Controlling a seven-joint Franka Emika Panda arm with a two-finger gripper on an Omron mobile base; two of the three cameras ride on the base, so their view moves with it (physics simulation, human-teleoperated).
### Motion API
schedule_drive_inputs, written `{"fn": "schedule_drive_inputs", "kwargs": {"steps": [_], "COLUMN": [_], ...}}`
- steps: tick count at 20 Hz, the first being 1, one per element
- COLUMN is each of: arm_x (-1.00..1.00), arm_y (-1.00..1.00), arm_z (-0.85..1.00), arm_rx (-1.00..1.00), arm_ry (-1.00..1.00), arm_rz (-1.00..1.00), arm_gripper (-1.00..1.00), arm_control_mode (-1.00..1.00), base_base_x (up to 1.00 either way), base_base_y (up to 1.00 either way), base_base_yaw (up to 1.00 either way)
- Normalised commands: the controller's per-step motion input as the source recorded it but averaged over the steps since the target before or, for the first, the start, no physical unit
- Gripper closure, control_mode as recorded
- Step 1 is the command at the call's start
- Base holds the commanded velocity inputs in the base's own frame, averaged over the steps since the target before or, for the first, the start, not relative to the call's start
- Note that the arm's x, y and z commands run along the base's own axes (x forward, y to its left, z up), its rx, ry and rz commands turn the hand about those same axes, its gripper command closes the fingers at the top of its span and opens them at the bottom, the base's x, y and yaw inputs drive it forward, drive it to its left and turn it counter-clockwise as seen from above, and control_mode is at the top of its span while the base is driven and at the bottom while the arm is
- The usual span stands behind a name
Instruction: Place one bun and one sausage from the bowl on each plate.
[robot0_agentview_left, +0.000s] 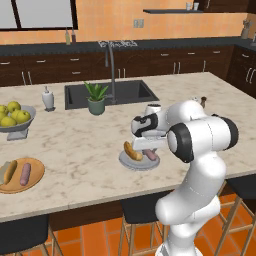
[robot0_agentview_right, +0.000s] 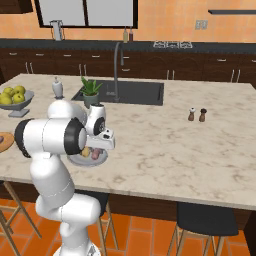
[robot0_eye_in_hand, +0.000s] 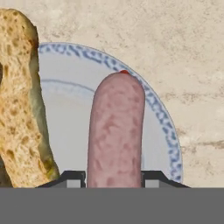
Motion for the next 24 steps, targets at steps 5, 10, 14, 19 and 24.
{"fn": "schedule_drive_inputs", "kwargs": {"steps": [5,10,14,19,24], "arm_x": [0.0,0.0,0.0,-0.5,-0.96], "arm_y": [0.0,0.0,0.0,0.0,-0.02], "arm_z": [0.0,0.0,0.05,0.63,0.8], "arm_rx": [0.0,0.0,0.0,0.0,0.0], "arm_ry": [0.0,0.0,0.0,-0.01,-0.01], "arm_rz": [0.0,0.0,0.0,-0.01,-0.03], "arm_gripper": [-1.0,-1.0,-1.0,-1.0,-1.0], "arm_control_mode": [-1.0,-1.0,-1.0,-1.0,-1.0], "base_base_x": [0.0,0.0,0.0,0.0,0.0], "base_base_y": [0.0,0.0,0.0,0.0,0.0], "base_base_yaw": [0.0,0.0,0.0,0.0,0.0]}}
